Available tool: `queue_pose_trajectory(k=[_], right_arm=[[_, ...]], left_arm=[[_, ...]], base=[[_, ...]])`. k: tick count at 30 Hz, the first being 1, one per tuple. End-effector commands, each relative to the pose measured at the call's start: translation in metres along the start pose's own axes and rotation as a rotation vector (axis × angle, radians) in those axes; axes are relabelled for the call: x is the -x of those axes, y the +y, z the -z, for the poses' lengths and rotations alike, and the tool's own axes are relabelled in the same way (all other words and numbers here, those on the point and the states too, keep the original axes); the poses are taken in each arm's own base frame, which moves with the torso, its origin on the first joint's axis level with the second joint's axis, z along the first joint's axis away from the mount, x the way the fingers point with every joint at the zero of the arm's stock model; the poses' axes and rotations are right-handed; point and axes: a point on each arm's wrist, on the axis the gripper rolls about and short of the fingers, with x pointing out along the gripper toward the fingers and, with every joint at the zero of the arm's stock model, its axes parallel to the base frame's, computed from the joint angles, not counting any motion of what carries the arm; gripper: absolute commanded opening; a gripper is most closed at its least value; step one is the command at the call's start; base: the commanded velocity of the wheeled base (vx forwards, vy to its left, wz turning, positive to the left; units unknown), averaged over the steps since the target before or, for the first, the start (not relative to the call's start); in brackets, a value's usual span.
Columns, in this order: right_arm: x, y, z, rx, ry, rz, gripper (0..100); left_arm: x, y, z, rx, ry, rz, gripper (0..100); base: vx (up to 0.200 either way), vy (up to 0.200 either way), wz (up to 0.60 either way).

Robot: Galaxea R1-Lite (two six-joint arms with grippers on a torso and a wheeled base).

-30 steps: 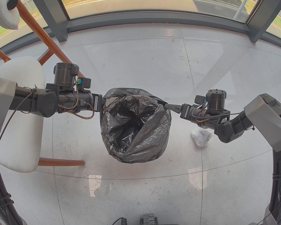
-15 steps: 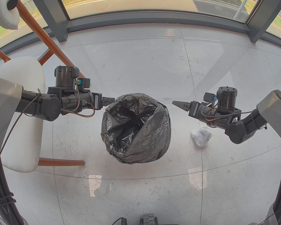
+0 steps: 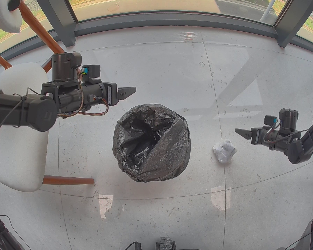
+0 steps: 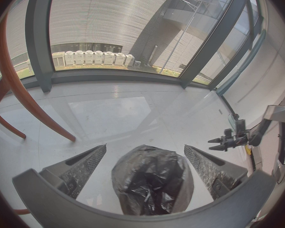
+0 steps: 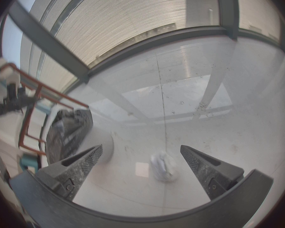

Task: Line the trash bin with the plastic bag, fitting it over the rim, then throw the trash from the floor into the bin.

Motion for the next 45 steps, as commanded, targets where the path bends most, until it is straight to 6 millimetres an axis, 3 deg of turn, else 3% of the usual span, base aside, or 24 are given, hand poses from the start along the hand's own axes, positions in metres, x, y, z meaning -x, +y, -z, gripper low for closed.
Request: queue_pose_trajectory(k=[1, 9, 14, 25, 26, 34, 37, 41, 45], right_arm=[[0.011, -0.029, 0.048, 0.032, 0.147, 0.017, 100], [-0.023, -0.036, 0.072, 0.063, 0.173, -0.004, 100], [-0.058, -0.044, 0.091, 0.108, 0.107, -0.021, 100], [-0.116, -0.062, 0.106, 0.139, 0.078, 0.026, 100], [-0.120, -0.063, 0.109, 0.139, 0.082, 0.033, 0], [-0.135, -0.066, 0.116, 0.173, 0.100, 0.051, 0], [-0.133, -0.059, 0.098, 0.189, 0.059, 0.041, 0], [-0.106, -0.026, 0.025, 0.204, -0.045, 0.003, 0], [-0.061, 0.024, -0.035, 0.119, -0.108, -0.085, 0]], left_arm=[[0.049, -0.038, -0.021, -0.005, -0.073, 0.076, 100], [0.066, -0.040, -0.021, -0.011, -0.079, 0.079, 100], [0.079, -0.041, -0.025, -0.012, -0.095, 0.079, 100], [0.089, -0.042, -0.028, -0.012, -0.110, 0.078, 100], [0.089, -0.042, -0.028, -0.013, -0.112, 0.078, 100], [0.089, -0.042, -0.029, -0.016, -0.114, 0.080, 100], [0.089, -0.042, -0.029, -0.016, -0.115, 0.080, 100], [0.090, -0.042, -0.029, -0.017, -0.117, 0.080, 100], [0.097, -0.043, -0.033, -0.019, -0.133, 0.080, 100]], base=[[0.000, 0.000, 0.00], [0.000, 0.000, 0.00], [0.000, 0.000, 0.00], [0.000, 0.000, 0.00], [0.000, 0.000, 0.00], [0.000, 0.000, 0.00], [0.000, 0.000, 0.00], [0.000, 0.000, 0.00], [0.000, 0.000, 0.00]])
